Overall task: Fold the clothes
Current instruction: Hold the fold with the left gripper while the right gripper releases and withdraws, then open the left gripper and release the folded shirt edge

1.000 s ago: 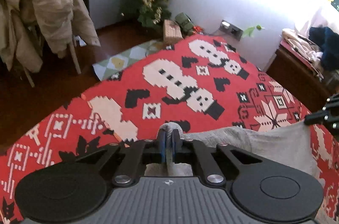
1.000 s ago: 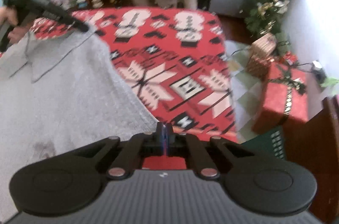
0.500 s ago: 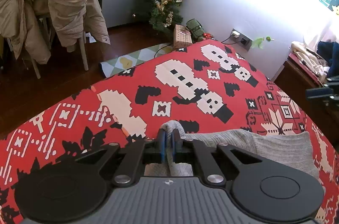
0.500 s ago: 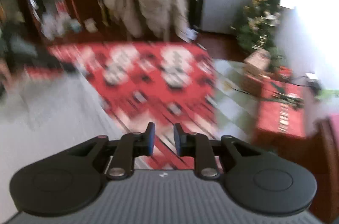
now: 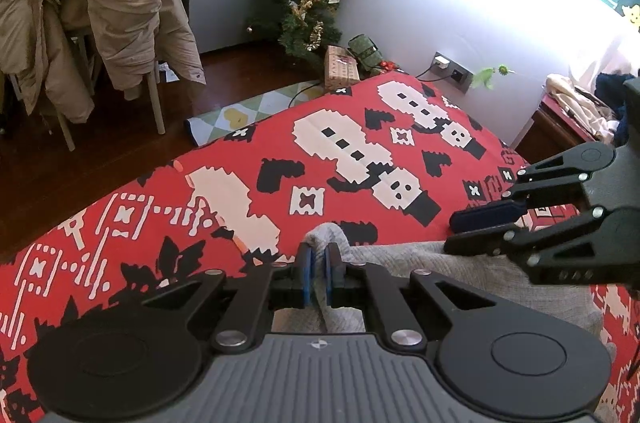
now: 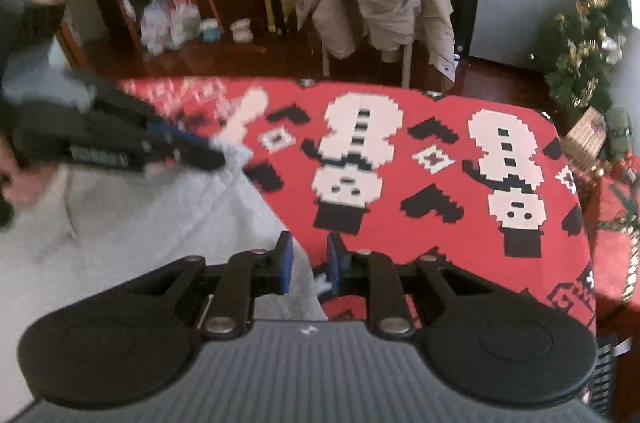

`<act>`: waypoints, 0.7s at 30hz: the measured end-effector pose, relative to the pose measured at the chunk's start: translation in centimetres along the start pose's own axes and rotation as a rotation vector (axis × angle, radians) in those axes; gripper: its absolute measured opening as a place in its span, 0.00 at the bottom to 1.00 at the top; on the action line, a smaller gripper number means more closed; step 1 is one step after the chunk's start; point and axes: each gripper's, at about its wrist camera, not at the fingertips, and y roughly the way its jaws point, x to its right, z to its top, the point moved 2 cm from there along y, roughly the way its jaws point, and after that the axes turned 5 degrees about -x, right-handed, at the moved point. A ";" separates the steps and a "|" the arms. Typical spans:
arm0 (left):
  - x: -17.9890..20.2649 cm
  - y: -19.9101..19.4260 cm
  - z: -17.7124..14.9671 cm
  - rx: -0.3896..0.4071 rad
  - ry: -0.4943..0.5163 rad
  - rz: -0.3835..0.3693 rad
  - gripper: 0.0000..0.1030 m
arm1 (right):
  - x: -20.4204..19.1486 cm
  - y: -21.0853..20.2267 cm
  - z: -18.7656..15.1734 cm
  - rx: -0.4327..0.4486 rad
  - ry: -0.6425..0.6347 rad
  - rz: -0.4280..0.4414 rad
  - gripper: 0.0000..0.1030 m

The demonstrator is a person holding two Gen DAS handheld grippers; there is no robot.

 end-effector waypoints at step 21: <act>-0.2 0.1 0.2 0.014 -0.039 0.041 0.19 | -0.3 0.0 0.3 0.010 -0.069 -0.112 0.05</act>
